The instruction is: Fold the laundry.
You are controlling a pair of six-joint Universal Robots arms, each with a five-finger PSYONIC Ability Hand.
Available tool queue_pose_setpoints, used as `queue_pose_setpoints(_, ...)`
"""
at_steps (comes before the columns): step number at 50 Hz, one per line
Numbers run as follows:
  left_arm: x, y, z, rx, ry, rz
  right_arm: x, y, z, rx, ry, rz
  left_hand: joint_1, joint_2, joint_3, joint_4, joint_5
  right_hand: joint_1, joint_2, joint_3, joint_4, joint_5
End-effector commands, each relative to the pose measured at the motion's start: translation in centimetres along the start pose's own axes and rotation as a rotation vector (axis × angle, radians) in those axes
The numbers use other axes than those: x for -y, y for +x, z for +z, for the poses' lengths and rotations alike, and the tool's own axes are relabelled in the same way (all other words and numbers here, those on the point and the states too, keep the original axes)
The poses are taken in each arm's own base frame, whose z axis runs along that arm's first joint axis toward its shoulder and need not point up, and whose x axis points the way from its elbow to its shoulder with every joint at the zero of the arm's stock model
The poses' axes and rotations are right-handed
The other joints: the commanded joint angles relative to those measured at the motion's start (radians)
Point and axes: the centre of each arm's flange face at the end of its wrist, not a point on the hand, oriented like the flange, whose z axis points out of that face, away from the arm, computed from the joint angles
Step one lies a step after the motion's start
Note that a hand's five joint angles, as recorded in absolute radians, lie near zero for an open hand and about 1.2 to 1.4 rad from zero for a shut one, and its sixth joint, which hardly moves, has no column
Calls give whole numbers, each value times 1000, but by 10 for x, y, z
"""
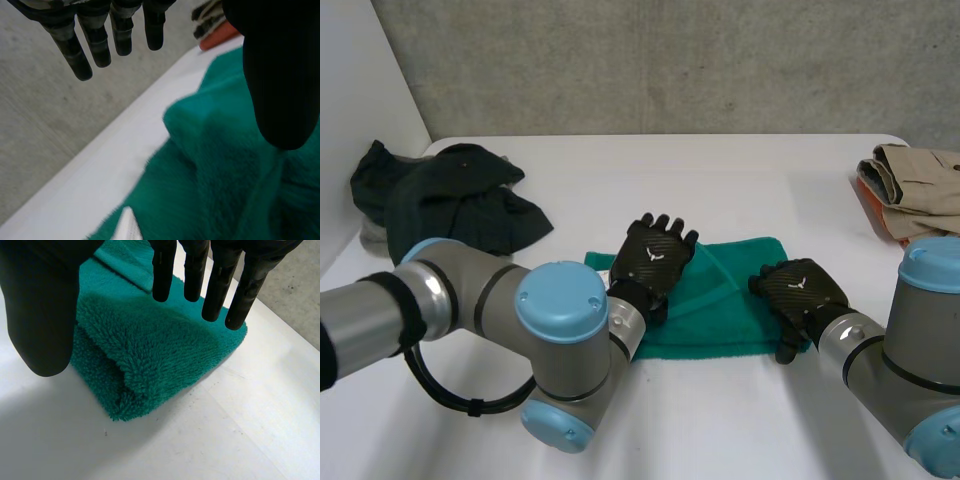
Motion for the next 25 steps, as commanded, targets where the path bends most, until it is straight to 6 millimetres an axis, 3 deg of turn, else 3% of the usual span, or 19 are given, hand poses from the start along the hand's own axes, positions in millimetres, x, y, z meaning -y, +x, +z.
queue_pose_setpoints(1, -17, 0, 11, -5, -34, 1, 0, 2, 1, -5, 0, 1, 43, 33, 28, 35, 15, 149, 132, 93, 93, 93)
queue_pose_setpoints(5, -20, -12, 18, 34, -34, -2, 0, 2, 1, -6, 1, 1, 52, 42, 37, 44, 24, 152, 135, 96, 96, 96)
queue_pose_setpoints(8, -22, -36, 31, 112, -32, -4, 0, 3, 1, -7, 1, 1, 119, 110, 104, 111, 91, 161, 143, 104, 104, 105)
queue_pose_setpoints(13, -28, -106, 41, 372, -90, 18, 1, 3, 1, -10, 3, 0, 128, 119, 113, 120, 100, 181, 164, 125, 125, 125)
queue_pose_setpoints(14, -28, -109, 40, 383, -92, 22, 1, 4, 1, -11, 2, -2, 125, 116, 110, 117, 97, 190, 173, 134, 134, 134)
queue_pose_setpoints(16, -28, -111, 39, 385, -97, 26, 1, 4, 1, -11, 2, -9, 125, 116, 110, 117, 97, 213, 196, 157, 157, 158)
queue_pose_setpoints(25, -14, -76, 20, 282, -81, 26, -1, 5, 3, -25, 10, -43, 81, 72, 66, 73, 53, 342, 325, 286, 286, 287)
